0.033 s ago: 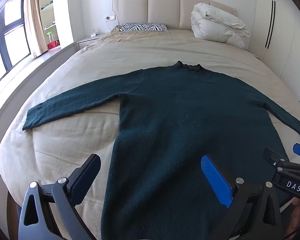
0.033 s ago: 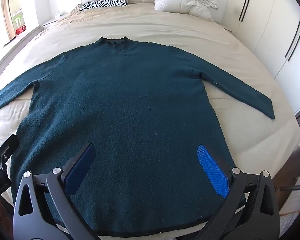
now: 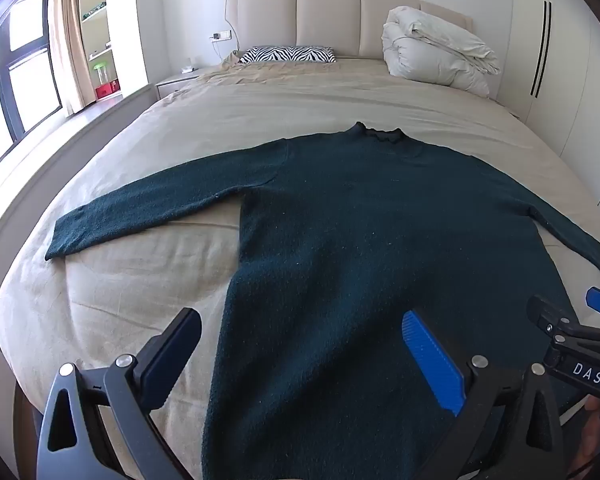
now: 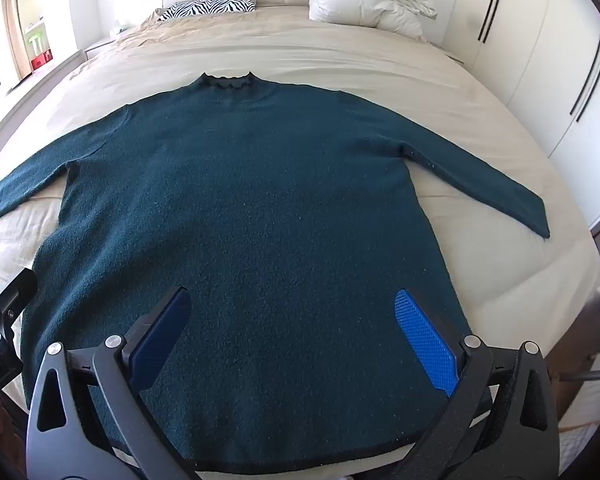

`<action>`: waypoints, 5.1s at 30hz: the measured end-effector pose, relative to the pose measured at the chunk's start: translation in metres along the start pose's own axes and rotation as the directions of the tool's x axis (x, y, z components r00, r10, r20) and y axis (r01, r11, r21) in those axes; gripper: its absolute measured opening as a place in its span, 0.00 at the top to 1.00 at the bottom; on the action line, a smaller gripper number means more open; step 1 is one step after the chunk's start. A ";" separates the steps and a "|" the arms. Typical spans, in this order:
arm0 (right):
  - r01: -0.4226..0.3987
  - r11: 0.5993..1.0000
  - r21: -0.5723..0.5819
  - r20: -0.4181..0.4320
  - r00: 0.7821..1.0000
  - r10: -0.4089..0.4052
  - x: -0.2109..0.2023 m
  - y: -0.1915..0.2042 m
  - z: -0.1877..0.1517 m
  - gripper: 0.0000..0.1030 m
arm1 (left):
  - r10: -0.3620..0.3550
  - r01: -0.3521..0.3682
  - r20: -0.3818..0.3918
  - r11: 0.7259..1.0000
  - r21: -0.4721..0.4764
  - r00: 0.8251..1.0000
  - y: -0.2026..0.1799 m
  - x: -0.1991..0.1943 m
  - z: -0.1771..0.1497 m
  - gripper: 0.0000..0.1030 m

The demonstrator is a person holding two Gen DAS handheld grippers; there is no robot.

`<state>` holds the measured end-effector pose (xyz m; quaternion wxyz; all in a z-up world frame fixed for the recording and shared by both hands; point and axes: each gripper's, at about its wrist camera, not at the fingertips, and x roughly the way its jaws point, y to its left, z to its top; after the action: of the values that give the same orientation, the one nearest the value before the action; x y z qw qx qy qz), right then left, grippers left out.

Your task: Fold small clothes

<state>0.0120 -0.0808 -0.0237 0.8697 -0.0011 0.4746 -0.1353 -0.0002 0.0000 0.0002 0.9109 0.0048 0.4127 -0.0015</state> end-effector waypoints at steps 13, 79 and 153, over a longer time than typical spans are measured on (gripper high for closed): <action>0.000 1.000 -0.001 0.013 1.000 0.000 -0.002 0.000 -0.004 0.00 | -0.008 0.008 -0.005 1.000 -0.010 1.000 0.001 0.001 -0.001 0.00; -0.002 1.000 -0.004 0.016 1.000 0.002 -0.003 0.003 -0.004 0.00 | -0.013 0.013 -0.013 1.000 -0.014 1.000 0.005 0.004 -0.007 0.00; -0.274 0.681 0.679 0.278 0.955 0.107 0.182 -0.436 0.160 0.93 | -0.450 0.436 -0.116 0.891 -0.128 0.885 -0.074 0.159 0.114 0.27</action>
<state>0.1351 -0.5640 -0.0297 0.8576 0.3694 0.2859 -0.2151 0.1899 -0.0750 -0.0442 0.8537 -0.1343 0.4662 -0.1891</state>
